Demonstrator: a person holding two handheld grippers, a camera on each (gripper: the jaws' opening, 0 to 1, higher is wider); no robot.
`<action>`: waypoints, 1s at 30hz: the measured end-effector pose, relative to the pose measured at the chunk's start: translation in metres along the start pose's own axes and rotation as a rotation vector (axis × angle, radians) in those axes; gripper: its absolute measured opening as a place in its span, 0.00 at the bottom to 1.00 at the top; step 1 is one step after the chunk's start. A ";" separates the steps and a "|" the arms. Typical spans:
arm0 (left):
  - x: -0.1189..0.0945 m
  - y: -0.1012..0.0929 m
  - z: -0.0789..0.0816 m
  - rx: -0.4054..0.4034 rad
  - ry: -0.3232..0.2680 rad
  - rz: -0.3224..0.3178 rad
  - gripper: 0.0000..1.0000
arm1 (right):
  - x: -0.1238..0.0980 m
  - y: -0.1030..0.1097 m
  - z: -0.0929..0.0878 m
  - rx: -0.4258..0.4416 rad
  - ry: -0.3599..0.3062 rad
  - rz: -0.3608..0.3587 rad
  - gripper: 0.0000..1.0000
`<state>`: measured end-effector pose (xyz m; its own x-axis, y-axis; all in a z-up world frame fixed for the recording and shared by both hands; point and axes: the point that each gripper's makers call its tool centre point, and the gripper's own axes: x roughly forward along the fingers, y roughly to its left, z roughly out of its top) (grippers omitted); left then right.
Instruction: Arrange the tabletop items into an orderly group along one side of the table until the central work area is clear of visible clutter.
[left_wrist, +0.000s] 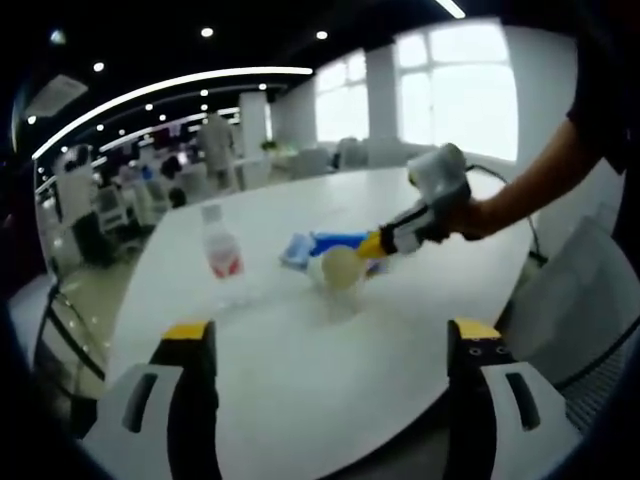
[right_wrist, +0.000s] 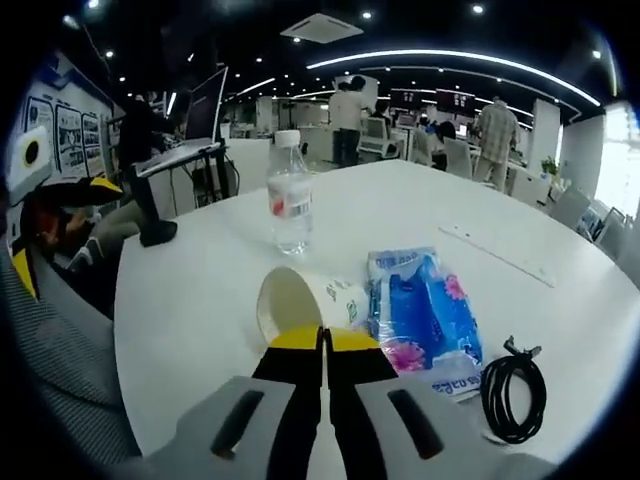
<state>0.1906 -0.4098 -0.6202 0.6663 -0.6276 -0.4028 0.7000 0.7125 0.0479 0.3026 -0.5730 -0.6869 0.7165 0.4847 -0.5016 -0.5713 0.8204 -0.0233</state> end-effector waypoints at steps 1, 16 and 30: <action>0.000 0.000 0.000 0.003 -0.001 0.003 0.91 | -0.001 0.001 0.000 0.015 0.001 0.006 0.00; 0.007 0.005 0.001 0.083 0.054 -0.003 0.79 | -0.022 0.022 0.012 0.114 0.028 0.062 0.00; 0.033 -0.001 0.037 0.152 -0.014 -0.073 0.54 | -0.039 0.054 0.022 0.247 0.085 0.128 0.00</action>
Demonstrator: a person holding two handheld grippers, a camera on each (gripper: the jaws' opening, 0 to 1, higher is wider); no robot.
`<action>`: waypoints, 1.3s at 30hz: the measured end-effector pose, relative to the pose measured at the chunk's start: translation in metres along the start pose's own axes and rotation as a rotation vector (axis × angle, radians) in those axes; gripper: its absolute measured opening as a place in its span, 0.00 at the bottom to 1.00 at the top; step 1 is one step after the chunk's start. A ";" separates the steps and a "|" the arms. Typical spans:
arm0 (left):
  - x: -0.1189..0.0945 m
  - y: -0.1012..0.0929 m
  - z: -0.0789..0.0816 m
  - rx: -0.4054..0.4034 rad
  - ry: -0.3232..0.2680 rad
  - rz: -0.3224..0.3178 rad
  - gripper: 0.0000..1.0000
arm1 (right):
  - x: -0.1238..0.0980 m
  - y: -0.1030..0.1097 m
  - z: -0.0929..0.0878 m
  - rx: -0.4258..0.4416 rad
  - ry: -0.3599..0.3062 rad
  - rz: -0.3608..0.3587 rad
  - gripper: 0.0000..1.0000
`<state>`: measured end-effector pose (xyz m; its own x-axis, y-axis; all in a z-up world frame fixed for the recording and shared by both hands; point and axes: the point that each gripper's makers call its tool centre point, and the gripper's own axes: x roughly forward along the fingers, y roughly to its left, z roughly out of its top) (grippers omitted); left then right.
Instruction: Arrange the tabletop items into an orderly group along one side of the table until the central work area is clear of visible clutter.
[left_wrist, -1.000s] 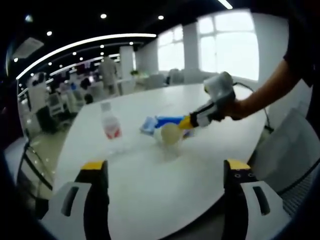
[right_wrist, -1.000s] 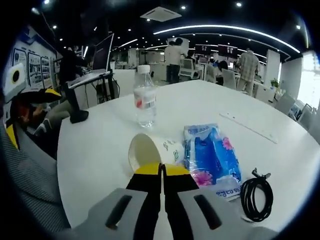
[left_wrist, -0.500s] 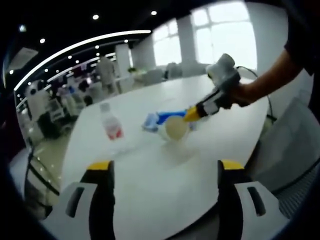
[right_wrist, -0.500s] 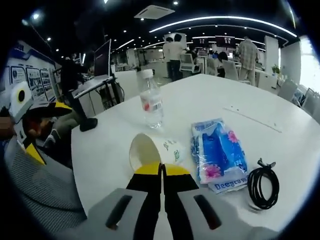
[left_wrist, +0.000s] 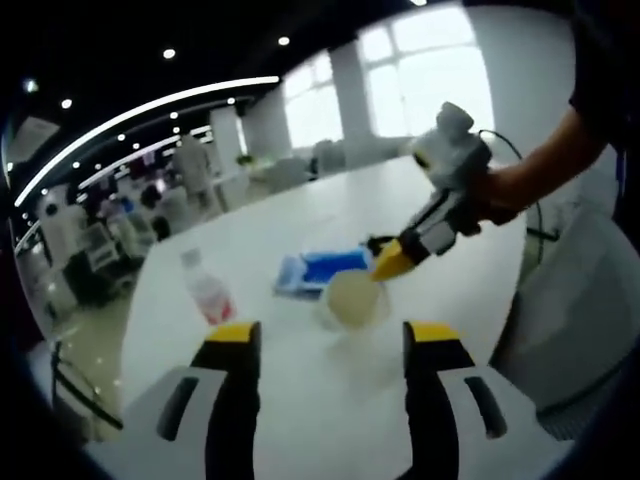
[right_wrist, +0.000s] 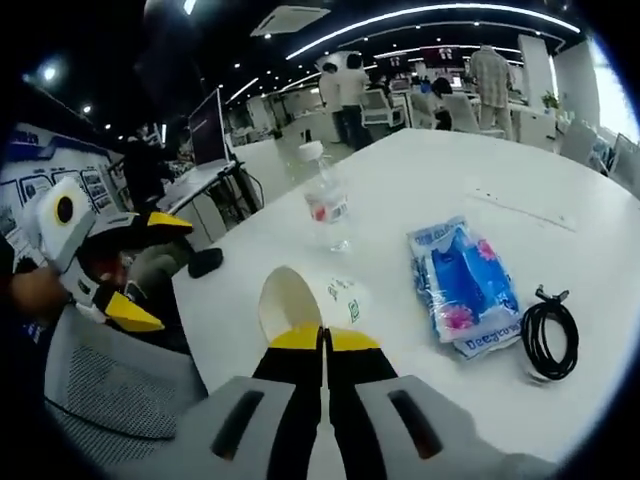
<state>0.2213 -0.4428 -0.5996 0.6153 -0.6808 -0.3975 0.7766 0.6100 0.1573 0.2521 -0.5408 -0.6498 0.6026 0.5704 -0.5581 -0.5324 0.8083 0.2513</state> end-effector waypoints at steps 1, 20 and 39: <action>0.001 0.000 0.000 0.000 0.001 -0.006 0.52 | -0.001 0.002 0.000 0.009 0.005 0.004 0.00; 0.029 -0.004 0.012 -0.012 -0.033 -0.054 0.29 | -0.017 0.040 0.009 0.112 0.047 0.105 0.00; 0.038 -0.005 0.007 0.058 0.030 -0.050 0.01 | -0.023 0.047 0.009 0.123 0.032 0.119 0.00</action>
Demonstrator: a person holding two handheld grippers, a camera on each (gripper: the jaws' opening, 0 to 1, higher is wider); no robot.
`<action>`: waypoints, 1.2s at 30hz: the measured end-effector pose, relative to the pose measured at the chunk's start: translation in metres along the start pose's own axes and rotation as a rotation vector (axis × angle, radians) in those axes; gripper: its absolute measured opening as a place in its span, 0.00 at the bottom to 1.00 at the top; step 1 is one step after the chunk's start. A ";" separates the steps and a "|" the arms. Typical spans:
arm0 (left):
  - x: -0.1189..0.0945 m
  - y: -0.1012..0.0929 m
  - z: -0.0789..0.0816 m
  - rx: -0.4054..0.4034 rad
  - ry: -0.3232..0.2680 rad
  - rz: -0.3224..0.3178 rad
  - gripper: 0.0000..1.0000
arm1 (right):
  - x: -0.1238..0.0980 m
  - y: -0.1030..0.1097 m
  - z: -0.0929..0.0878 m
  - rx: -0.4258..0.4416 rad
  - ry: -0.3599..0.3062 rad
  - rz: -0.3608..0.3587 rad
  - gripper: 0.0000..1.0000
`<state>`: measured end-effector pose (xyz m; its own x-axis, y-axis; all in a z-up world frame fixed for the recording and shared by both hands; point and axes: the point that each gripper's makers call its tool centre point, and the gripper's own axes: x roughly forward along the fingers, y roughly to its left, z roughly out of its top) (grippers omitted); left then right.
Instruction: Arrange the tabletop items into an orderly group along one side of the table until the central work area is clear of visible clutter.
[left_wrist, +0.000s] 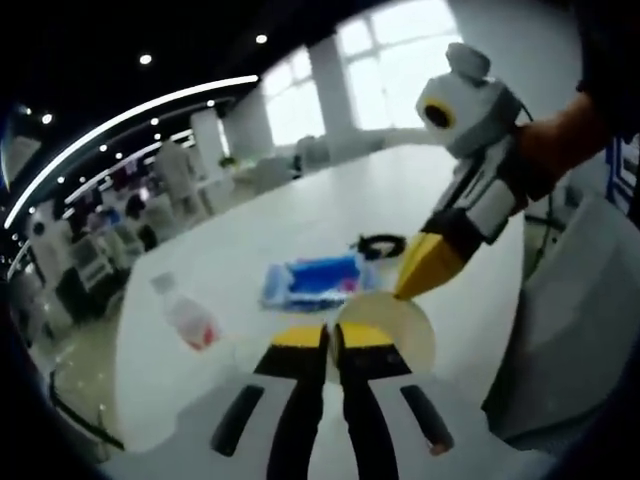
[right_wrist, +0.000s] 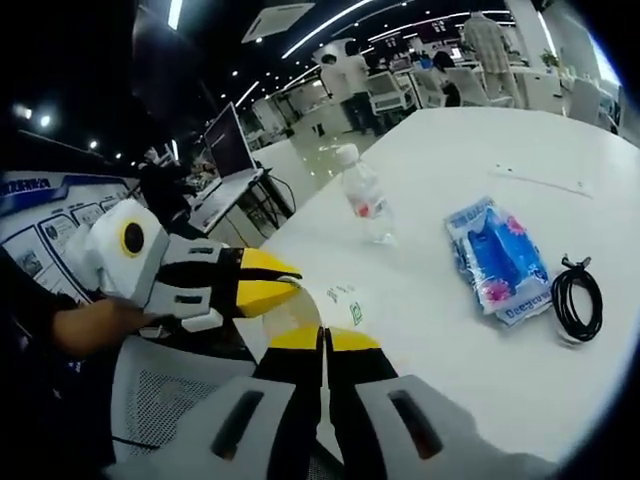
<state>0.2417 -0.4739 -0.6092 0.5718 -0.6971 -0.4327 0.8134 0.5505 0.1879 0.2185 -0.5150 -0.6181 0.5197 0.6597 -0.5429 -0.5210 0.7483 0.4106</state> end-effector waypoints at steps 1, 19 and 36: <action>0.000 0.000 -0.001 -0.008 0.007 -0.001 0.01 | 0.000 0.000 -0.001 -0.006 0.003 -0.002 0.00; 0.003 -0.002 -0.012 -0.082 0.099 0.004 0.00 | -0.006 0.001 0.020 -0.276 -0.135 -0.078 0.11; 0.002 -0.008 -0.002 -0.195 0.088 -0.018 0.00 | 0.004 -0.005 0.013 -0.326 -0.129 -0.120 0.07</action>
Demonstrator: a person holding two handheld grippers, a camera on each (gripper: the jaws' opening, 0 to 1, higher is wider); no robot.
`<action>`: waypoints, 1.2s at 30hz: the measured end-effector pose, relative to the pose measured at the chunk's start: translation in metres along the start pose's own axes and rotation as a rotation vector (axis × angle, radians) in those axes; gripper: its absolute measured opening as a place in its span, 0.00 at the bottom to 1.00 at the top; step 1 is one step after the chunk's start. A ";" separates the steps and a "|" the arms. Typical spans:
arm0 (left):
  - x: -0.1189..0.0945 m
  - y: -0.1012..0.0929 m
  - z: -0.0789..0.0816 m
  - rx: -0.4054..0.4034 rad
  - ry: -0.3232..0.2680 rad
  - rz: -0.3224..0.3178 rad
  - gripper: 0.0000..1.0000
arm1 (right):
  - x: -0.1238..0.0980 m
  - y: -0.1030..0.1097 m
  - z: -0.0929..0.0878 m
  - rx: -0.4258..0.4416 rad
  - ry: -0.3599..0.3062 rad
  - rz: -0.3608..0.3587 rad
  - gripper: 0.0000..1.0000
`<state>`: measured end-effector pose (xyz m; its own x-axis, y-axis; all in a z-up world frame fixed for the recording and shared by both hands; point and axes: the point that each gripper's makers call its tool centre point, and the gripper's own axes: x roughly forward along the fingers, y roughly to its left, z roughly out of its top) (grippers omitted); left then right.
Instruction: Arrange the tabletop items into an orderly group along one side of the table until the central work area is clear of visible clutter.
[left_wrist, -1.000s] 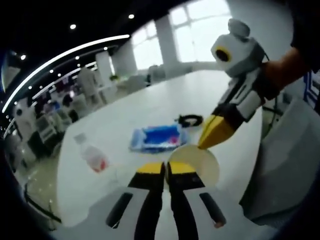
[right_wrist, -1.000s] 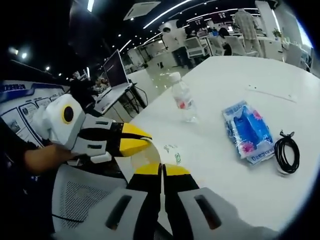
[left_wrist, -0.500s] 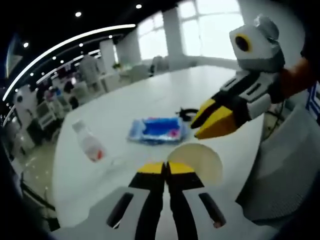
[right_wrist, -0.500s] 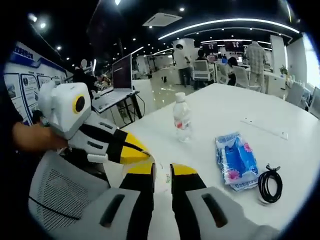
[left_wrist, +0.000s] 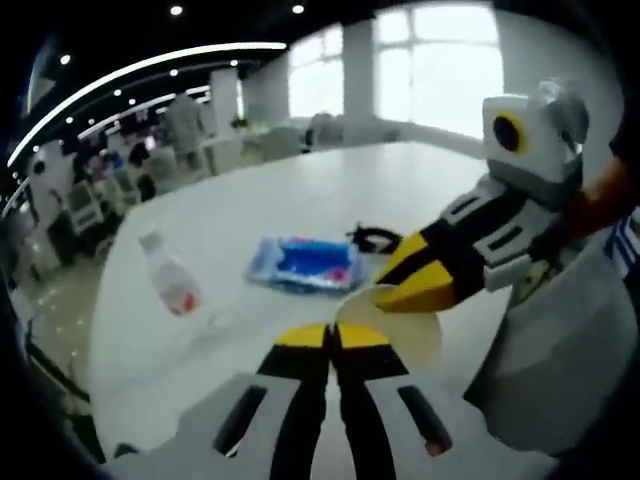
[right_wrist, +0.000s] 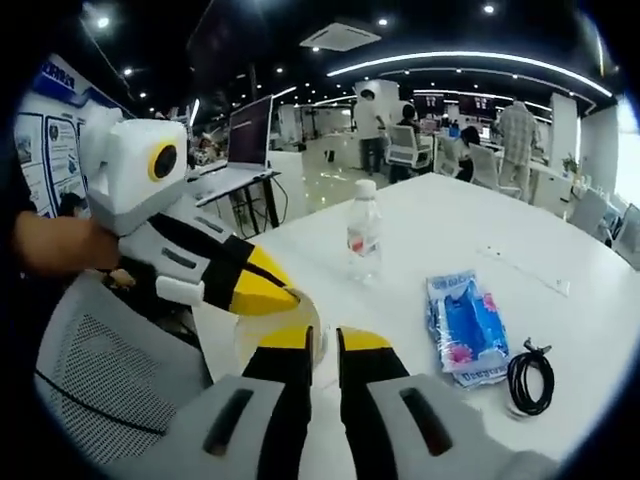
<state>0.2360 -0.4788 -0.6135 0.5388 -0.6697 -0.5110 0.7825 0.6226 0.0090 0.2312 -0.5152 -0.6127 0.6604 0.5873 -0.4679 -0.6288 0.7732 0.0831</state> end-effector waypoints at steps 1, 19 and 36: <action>0.000 -0.001 0.001 0.006 -0.001 0.002 0.00 | 0.000 -0.002 0.000 0.018 -0.002 -0.009 0.07; -0.004 -0.015 0.014 0.031 -0.076 0.045 0.22 | 0.004 -0.008 0.004 0.146 -0.013 -0.036 0.00; -0.050 0.007 0.024 -0.046 -0.211 0.103 0.58 | 0.009 -0.012 0.008 0.170 0.006 -0.018 0.00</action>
<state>0.2218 -0.4509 -0.5677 0.6721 -0.6685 -0.3185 0.7076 0.7065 0.0102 0.2476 -0.5176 -0.6109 0.6682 0.5722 -0.4755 -0.5379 0.8131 0.2226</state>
